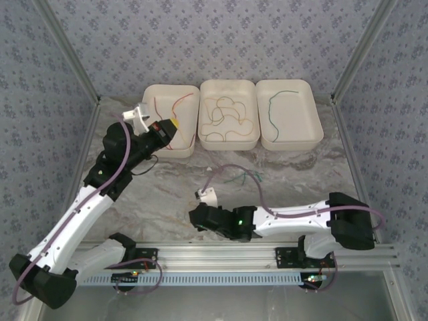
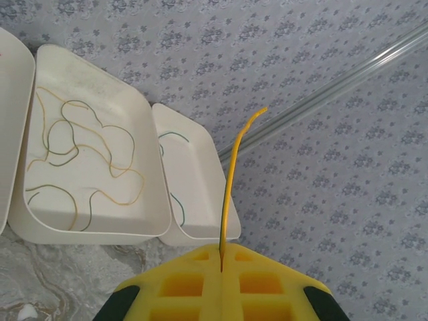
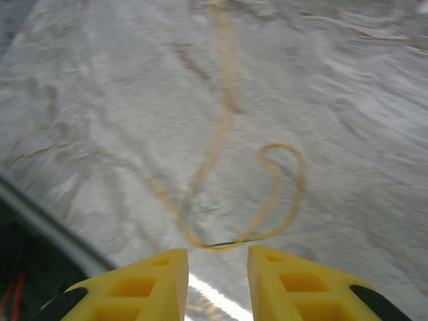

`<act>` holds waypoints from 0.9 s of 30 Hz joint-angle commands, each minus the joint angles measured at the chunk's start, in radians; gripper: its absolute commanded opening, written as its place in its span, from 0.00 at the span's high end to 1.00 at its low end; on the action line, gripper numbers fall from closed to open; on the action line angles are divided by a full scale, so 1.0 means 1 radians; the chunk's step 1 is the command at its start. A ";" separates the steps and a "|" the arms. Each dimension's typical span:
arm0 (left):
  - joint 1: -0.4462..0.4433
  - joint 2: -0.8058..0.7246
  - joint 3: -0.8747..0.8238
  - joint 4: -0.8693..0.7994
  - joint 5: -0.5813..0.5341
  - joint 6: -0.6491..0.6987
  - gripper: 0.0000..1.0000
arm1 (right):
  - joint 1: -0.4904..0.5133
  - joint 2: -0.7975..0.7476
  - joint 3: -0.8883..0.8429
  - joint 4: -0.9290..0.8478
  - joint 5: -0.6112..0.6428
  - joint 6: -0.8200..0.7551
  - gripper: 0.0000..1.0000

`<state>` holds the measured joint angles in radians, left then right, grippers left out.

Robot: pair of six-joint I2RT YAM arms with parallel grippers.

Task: Untangle the cables

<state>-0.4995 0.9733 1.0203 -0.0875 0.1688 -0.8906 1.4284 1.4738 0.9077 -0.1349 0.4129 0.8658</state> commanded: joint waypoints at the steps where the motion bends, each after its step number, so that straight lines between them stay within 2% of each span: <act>1: 0.004 0.004 0.056 -0.013 -0.016 0.048 1.00 | 0.031 0.074 0.082 -0.070 0.026 -0.088 0.70; 5: 0.030 0.008 0.074 -0.045 -0.013 0.067 1.00 | 0.053 0.187 0.192 -0.074 -0.065 -0.192 0.69; 11: 0.081 0.008 0.074 -0.073 0.038 0.066 1.00 | 0.013 0.368 0.371 -0.210 -0.153 -0.352 0.58; 16: 0.099 0.009 0.051 -0.073 0.057 0.060 1.00 | -0.005 0.466 0.470 -0.272 -0.172 -0.474 0.58; 27: 0.121 0.036 0.039 -0.061 0.078 0.059 1.00 | -0.071 0.607 0.624 -0.408 -0.227 -0.611 0.53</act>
<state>-0.3859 1.0035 1.0634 -0.1616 0.2237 -0.8459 1.3666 2.0476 1.4906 -0.4618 0.2111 0.3164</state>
